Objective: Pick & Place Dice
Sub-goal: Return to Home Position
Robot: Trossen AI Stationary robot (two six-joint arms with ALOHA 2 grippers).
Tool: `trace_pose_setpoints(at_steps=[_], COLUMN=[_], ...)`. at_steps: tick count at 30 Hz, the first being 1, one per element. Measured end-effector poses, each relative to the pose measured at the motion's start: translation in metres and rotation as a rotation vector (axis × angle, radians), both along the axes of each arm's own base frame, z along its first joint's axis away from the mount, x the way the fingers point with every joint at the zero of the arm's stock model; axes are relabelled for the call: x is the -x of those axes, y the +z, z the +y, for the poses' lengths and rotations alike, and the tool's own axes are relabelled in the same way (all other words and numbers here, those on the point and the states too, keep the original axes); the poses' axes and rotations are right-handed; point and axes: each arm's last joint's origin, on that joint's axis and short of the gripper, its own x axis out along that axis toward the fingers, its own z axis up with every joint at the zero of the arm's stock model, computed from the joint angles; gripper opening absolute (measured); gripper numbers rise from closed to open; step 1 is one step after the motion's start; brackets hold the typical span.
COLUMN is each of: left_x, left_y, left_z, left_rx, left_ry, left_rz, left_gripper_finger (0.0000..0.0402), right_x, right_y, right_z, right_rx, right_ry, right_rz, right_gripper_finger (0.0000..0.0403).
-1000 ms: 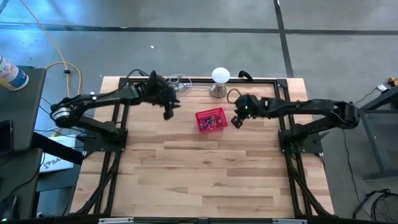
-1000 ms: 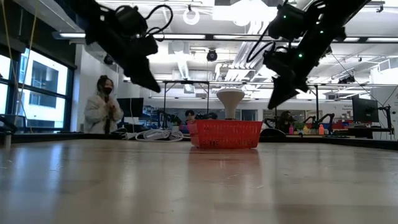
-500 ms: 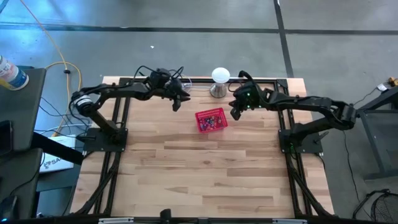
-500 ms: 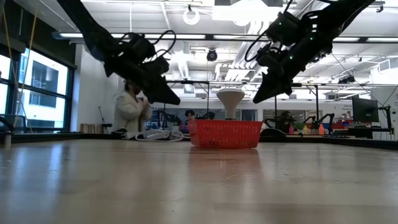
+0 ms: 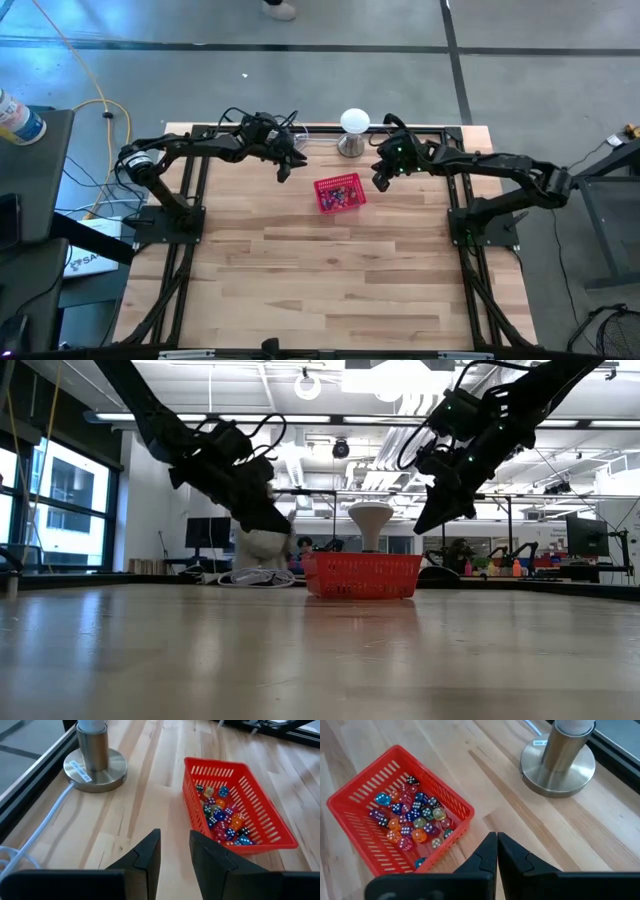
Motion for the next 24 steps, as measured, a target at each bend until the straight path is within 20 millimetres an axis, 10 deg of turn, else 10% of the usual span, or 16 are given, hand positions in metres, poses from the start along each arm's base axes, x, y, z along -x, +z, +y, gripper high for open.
trace_pose_setpoints(at_steps=[24], left_x=[0.0], left_y=[0.0], left_z=[0.0], left_rx=[0.0], left_ry=[0.002], left_rz=[0.004], left_gripper_finger=[0.0098], right_x=[-0.004], right_y=[-0.011], right_z=[-0.002], right_rx=[-0.019], right_ry=[0.003], right_rz=[0.037], right_gripper_finger=[0.0002])
